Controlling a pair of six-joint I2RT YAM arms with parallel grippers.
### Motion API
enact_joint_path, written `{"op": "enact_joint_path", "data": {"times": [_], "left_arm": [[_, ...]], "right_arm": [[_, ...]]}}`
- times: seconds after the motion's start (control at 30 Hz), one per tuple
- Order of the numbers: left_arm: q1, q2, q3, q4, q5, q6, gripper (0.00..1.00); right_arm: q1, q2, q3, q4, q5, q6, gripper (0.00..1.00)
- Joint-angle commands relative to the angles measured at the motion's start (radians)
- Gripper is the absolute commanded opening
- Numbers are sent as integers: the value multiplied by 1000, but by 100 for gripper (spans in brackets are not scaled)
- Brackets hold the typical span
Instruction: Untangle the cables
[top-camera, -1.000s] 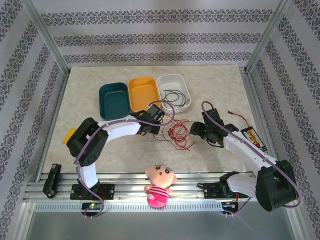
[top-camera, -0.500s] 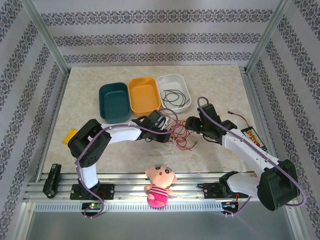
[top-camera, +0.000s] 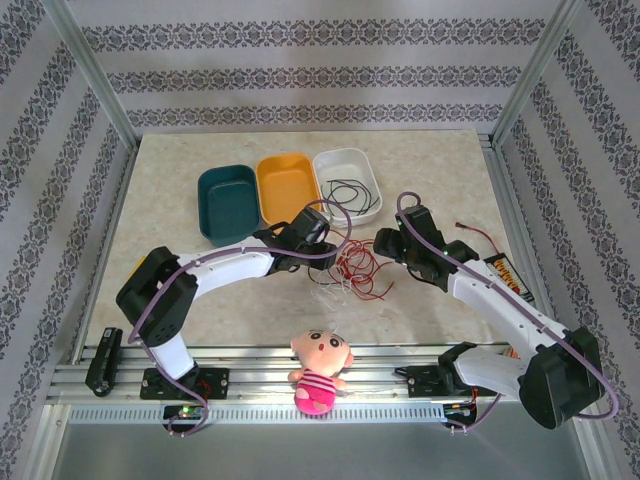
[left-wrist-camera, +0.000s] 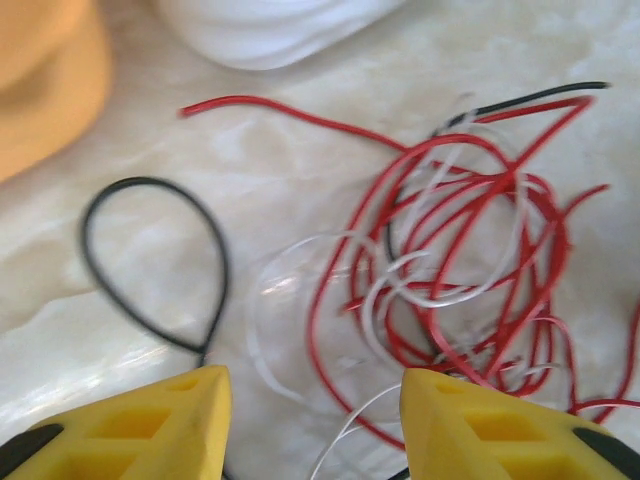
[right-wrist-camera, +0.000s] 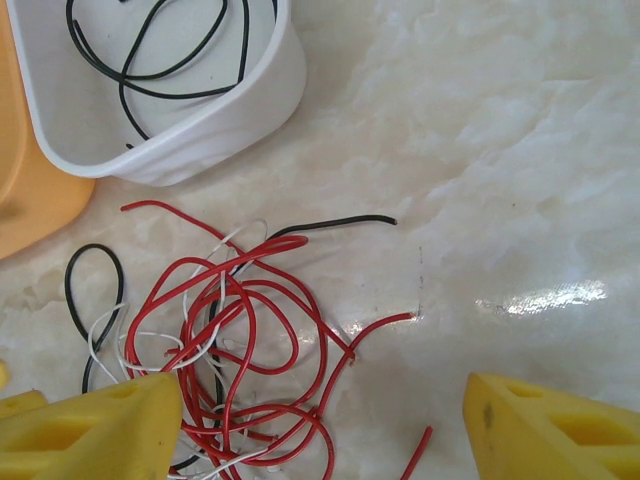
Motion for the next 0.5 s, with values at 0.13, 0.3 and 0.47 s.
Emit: {"op": "enact_joint_path", "data": {"times": [0.13,0.3,0.47], "left_arm": [[13,6,60,-245,-215,-23,45],[18,67,85,-304,-232,-5,40],[18,131,134,-293,-174,34,40]], "right_arm": [[3,-14,10,-9,42,-30,74],[3,-17,9,-14,51,-42,74],[3,-19,3,-6,62,-38,74]]}}
